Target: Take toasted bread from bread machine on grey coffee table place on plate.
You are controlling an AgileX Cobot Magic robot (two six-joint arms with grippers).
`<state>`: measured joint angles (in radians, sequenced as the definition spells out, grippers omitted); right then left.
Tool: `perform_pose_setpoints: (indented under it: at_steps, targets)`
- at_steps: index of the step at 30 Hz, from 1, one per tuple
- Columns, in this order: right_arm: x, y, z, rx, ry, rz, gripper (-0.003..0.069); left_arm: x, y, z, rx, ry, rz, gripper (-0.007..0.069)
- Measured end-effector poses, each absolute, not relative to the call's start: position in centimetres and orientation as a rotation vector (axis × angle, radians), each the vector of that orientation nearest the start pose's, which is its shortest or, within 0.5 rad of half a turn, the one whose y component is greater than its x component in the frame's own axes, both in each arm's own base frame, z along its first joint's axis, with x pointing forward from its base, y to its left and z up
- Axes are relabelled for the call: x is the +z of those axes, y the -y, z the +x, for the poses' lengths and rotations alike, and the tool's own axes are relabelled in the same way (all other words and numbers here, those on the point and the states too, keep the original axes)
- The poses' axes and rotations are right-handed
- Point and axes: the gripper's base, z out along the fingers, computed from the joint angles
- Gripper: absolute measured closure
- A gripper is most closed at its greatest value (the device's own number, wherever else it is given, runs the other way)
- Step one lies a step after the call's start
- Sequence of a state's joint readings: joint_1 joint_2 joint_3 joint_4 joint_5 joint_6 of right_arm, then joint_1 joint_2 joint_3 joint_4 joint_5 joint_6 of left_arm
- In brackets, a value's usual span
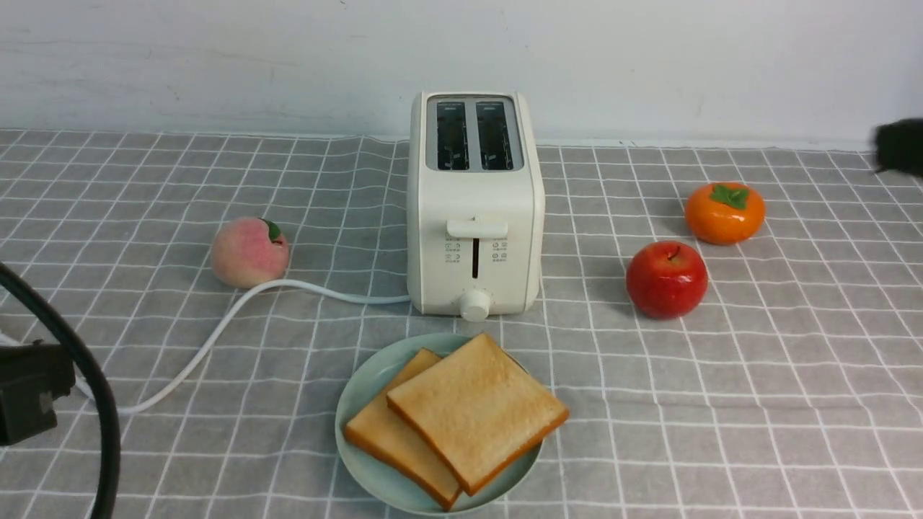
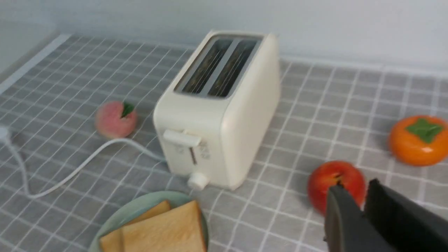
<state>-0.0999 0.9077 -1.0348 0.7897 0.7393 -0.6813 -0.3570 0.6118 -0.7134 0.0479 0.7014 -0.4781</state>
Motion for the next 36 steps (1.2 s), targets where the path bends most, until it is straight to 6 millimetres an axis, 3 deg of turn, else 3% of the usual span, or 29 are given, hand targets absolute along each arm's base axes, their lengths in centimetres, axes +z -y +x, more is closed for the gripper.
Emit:
perform_pose_setpoints:
  at_steps: [2, 4, 6, 7, 10, 12, 14, 16, 20, 36]
  targets:
    - [42.9, -2.1, 13.8, 0.283, -1.813, -0.223, 0.0660, 34.3, 3.7, 10.8, -0.462, -2.079, -0.106, 0.0638]
    - [43.1, -1.9, 9.6, 0.217, -1.724, -0.128, 0.0672, 34.6, 3.8, 11.0, -0.475, -2.041, -0.102, 0.0638]
    - [42.8, -1.9, 7.6, 0.199, -1.670, -0.088, 0.0670, 34.7, 3.9, 11.2, -0.478, -2.026, -0.099, 0.0638]
    - [41.9, -1.8, 5.4, 0.192, -1.595, -0.014, 0.0665, 34.9, 4.0, 11.4, -0.484, -2.009, -0.097, 0.0638]
    - [39.6, -1.5, 2.7, 0.169, -1.466, 0.070, 0.0664, 35.0, 4.2, 11.9, -0.490, -1.991, -0.095, 0.0638]
    - [36.9, -1.1, 1.6, 0.124, -1.391, 0.112, 0.0664, 34.9, 4.4, 12.5, -0.492, -1.989, -0.093, 0.0638]
    - [35.8, -1.0, 1.4, 0.095, -1.376, 0.118, 0.0664, 34.8, 4.5, 12.7, -0.495, -1.990, -0.094, 0.0638]
    - [33.1, -0.5, 1.9, 0.011, -1.410, 0.114, 0.0662, 34.5, 4.8, 13.5, -0.503, -2.002, -0.100, 0.0638]
    - [31.2, -0.1, 2.8, -0.035, -1.471, 0.110, 0.0659, 34.2, 5.1, 14.0, -0.513, -2.021, -0.109, 0.0638]
    - [31.2, 0.0, 2.9, -0.041, -1.442, 0.114, 0.0648, 34.8, 5.2, 14.2, -0.536, -1.952, -0.104, 0.0638]
